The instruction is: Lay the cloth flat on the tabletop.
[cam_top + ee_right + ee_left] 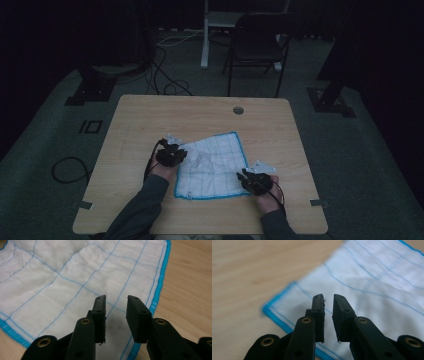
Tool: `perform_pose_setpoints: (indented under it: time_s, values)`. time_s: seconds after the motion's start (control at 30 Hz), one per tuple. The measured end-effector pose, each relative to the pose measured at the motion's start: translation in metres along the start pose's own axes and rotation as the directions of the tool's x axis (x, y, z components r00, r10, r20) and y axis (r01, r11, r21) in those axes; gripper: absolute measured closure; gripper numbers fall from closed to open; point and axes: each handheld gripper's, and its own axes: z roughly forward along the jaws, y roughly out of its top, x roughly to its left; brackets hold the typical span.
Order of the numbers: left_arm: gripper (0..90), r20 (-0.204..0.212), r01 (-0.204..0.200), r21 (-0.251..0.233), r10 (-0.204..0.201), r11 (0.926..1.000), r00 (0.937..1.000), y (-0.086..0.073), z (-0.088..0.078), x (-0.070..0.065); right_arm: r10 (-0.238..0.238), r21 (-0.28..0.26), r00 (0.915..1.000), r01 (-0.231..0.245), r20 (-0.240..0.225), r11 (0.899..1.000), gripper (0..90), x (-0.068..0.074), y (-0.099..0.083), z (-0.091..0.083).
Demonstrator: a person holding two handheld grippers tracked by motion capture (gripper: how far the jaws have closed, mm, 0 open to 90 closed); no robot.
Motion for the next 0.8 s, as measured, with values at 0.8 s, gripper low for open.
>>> perform_pose_setpoints:
  time_s: [0.8]
  values:
    - [83.4, 0.024, -0.044, 0.043, 0.043, 0.9981, 0.9988, -0.031, -0.011, 0.003, -0.019, 0.042, 0.9994, 0.017, 0.028, 0.999, 78.0, -0.024, 0.015, 0.034]
